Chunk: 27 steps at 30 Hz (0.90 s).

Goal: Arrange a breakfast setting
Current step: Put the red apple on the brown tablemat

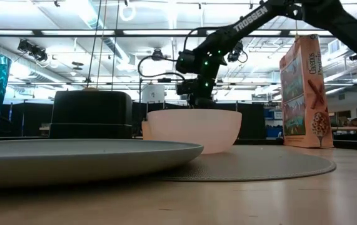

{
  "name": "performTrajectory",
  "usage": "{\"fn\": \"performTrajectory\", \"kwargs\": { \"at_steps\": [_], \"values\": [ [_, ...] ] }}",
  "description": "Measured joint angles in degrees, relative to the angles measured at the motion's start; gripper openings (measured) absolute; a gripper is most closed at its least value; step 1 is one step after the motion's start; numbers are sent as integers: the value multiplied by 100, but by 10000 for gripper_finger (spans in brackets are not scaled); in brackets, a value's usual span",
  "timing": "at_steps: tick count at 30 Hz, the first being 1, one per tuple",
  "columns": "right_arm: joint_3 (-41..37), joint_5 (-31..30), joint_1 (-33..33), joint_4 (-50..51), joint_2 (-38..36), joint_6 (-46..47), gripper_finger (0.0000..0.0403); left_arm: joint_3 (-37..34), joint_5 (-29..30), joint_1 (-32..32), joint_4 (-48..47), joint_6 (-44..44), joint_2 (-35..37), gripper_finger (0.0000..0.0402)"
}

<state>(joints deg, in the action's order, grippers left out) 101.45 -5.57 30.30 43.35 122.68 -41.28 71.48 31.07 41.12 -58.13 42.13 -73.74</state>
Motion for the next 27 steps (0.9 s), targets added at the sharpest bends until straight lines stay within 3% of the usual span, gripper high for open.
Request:
{"fn": "performTrajectory", "kwargs": {
  "at_steps": [7,18,23,27],
  "values": [
    [4,-485,4,94,-136,-458,369,0,279,-141,-5,-123,-2,119],
    [9,642,438,177,-37,-1596,386,0,378,-348,0,-92,-2,119],
    [-57,807,533,147,111,-1560,384,0,384,-345,29,-79,-4,119],
    [-92,581,529,225,153,-1166,384,0,382,-341,74,-76,-4,119]
  ]
}}
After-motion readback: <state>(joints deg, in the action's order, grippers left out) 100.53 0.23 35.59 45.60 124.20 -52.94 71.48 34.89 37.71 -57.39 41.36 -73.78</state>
